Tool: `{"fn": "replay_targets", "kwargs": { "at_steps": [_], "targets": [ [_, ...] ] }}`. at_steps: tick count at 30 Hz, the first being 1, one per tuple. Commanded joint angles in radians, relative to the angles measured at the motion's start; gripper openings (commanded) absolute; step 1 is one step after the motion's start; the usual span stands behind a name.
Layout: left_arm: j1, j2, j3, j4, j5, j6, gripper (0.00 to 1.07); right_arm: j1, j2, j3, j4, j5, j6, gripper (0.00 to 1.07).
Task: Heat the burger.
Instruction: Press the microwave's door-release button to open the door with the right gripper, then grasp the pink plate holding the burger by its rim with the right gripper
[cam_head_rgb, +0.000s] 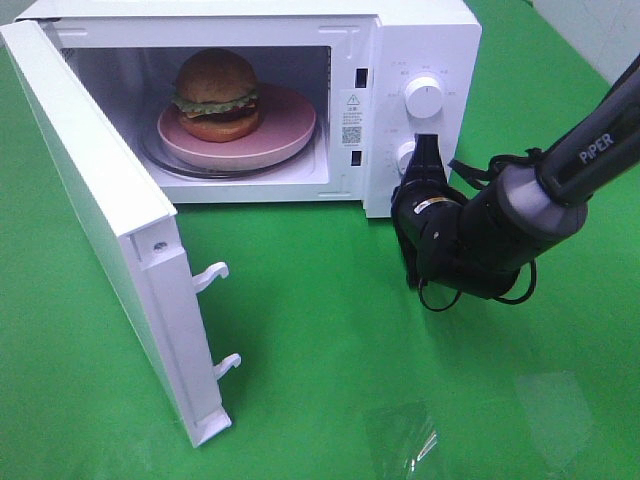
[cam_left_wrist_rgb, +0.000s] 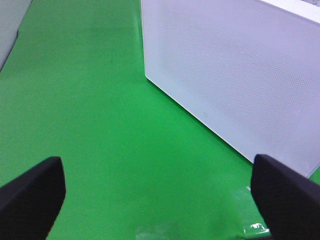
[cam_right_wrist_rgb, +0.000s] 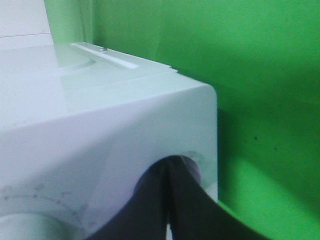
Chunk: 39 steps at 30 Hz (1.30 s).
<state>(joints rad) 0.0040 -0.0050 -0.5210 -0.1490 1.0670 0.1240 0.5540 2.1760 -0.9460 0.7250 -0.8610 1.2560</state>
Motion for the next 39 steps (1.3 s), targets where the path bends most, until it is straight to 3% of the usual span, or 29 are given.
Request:
{"fn": "replay_targets", "kwargs": {
  "at_steps": [1, 19, 23, 31, 39],
  "targets": [
    [0.003, -0.013, 0.001, 0.001, -0.004, -0.005, 0.93, -0.04, -0.052, -0.027, -0.085, -0.215, -0.014, 0.0],
    [0.003, -0.004, 0.001, 0.001, -0.004, -0.005, 0.93, -0.008, -0.142, 0.151, -0.174, 0.061, -0.074, 0.0],
    [0.003, -0.004, 0.001, 0.001, -0.004, -0.005, 0.93, -0.008, -0.178, 0.194, -0.182, 0.12, -0.164, 0.0],
    [0.003, -0.004, 0.001, 0.001, -0.004, -0.005, 0.93, -0.008, -0.307, 0.277, -0.343, 0.252, -0.394, 0.0],
    [0.003, -0.004, 0.001, 0.001, -0.004, -0.005, 0.93, -0.008, -0.416, 0.289, -0.436, 0.447, -0.606, 0.02]
  ]
}}
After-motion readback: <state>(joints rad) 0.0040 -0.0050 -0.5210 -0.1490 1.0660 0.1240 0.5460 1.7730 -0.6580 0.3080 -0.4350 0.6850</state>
